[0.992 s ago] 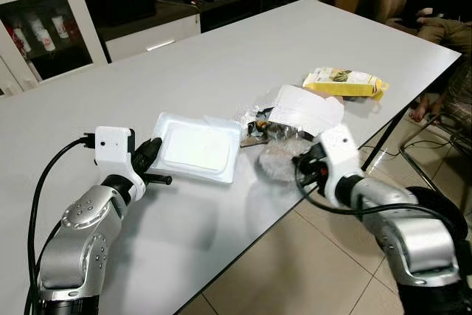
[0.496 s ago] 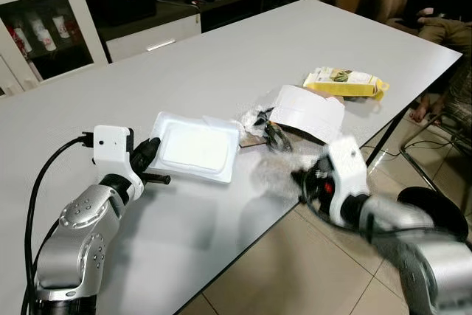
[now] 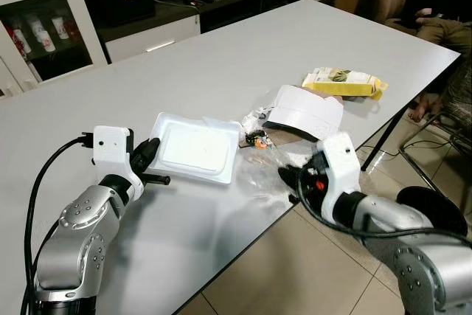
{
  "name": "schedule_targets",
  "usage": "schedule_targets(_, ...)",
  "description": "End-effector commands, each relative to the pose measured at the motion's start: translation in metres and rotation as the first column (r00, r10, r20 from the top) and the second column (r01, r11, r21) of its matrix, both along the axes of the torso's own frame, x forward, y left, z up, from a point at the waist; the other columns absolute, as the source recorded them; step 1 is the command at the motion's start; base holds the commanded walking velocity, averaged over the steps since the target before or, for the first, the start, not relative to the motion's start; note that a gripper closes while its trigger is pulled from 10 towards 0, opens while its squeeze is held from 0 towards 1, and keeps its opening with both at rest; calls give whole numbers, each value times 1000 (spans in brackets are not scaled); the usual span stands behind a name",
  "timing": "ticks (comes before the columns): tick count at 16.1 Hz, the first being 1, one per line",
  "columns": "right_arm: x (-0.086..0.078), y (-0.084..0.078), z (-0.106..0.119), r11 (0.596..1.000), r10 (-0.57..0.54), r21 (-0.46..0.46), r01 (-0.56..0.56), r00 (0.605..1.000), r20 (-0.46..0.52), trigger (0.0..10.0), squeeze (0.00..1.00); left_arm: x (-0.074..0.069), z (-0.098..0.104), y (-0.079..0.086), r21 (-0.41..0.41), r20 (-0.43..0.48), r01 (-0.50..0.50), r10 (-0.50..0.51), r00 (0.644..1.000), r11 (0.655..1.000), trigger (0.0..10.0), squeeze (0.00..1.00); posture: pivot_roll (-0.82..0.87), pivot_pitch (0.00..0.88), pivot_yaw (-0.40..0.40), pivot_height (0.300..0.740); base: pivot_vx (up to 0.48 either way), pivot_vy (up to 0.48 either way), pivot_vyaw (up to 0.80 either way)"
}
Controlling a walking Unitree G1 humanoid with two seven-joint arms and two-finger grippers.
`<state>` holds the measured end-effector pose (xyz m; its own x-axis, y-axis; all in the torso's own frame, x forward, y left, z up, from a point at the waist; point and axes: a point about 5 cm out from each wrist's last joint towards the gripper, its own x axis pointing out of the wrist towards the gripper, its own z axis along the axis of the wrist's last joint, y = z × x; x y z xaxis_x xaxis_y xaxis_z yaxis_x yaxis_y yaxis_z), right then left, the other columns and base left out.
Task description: Picking trash to rubbish bin
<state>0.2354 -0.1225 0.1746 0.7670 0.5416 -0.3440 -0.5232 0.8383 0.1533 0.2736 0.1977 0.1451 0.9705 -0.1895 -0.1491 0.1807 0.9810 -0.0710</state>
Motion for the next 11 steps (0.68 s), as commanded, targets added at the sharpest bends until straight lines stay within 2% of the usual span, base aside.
schedule_targets(1, -1, -1, 7, 1000, -10, 12, 10, 1000, 22, 0, 0, 1, 7, 1, 11, 25, -7, 7, 1000, 1000, 0, 0, -57, 0, 17, 740, 0, 0, 0)
schedule_targets(4, 2, -1, 11, 1000, -24, 19, 23, 999, 39, 0, 0, 1, 7, 0, 8, 29, -11, 11, 1000, 1000, 0, 0, -57, 0, 16, 740, 0, 0, 0)
schedule_targets(9, 11, -4, 20, 994, -100, 60, 93, 988, 121, 0, 0, 3, 12, -2, 3, 48, -15, 15, 999, 1000, 0, 0, -53, 0, 12, 740, 0, 0, 0)
schedule_targets(11, 16, -9, 25, 987, -153, 67, 143, 971, 184, 0, 0, 5, 16, -5, -3, 65, -14, 14, 998, 1000, 0, 0, -53, 0, 13, 740, 0, 0, 0)
